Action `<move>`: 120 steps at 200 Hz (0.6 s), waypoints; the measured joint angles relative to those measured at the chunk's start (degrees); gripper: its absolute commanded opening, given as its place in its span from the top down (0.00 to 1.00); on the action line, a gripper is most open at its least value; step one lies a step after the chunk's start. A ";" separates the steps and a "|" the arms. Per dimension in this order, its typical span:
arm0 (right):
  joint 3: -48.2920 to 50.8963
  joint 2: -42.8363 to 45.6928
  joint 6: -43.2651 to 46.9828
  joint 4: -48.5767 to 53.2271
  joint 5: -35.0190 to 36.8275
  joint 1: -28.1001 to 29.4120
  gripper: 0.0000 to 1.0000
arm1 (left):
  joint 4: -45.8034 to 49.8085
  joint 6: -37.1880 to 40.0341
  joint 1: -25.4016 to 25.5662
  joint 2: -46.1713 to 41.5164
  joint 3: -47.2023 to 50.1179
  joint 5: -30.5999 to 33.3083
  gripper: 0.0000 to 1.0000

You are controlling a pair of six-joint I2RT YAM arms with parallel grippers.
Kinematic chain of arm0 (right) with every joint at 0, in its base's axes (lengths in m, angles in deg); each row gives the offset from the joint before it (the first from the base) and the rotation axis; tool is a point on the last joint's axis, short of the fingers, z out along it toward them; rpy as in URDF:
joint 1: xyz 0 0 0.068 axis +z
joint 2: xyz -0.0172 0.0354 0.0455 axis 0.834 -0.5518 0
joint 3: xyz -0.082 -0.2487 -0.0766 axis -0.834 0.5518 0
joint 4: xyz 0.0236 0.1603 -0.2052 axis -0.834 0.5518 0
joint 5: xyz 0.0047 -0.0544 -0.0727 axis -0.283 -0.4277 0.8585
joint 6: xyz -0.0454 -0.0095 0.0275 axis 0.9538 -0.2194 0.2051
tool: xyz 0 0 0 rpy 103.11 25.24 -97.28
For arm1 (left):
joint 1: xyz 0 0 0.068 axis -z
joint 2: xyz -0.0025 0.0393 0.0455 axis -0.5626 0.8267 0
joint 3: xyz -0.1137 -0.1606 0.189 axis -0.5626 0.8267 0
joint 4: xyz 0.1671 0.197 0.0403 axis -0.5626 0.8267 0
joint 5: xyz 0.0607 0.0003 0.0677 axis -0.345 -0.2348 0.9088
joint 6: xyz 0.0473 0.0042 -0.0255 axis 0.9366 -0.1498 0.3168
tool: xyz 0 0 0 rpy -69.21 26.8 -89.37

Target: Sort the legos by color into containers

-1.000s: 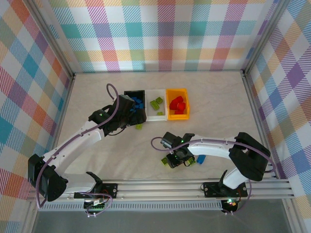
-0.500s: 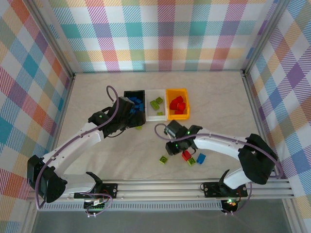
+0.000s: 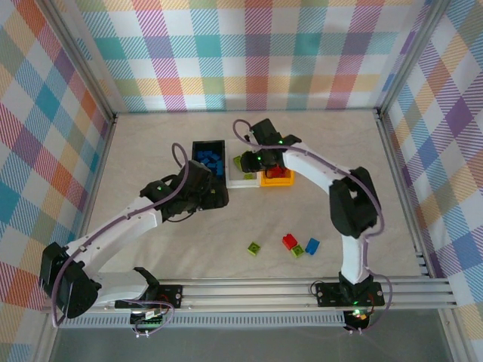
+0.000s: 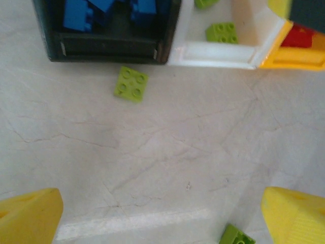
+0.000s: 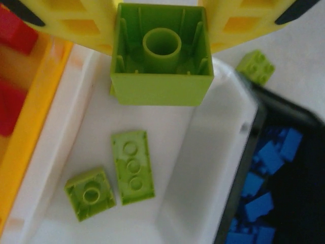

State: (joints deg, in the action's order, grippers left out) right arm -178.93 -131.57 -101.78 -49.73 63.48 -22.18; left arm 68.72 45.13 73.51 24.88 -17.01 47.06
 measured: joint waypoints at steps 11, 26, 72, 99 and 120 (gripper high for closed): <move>-2.95 -2.91 -0.37 0.79 -0.04 -0.22 0.49 | -0.02 0.22 1.29 0.92 0.00 -0.04 0.00; -6.12 -5.53 -0.70 1.84 -0.39 -0.31 0.47 | 0.00 0.90 3.13 2.51 0.00 -0.07 0.00; -7.85 -4.72 -1.44 1.53 -1.03 -0.57 0.46 | -0.09 2.99 7.87 6.73 -0.02 -1.18 0.00; 0.74 2.80 -2.64 -0.66 -0.98 -0.98 0.45 | 0.02 5.01 13.00 12.17 -1.73 -2.27 0.03; 9.01 10.91 -3.50 -2.40 -0.96 -1.84 0.45 | -0.17 6.95 17.70 18.78 -5.01 -3.65 0.08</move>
State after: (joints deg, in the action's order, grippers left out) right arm -169.93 -120.66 -105.28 -52.14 62.52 -24.02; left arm 68.54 52.08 91.21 43.65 -22.01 43.41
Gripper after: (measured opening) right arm 0.548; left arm 0.943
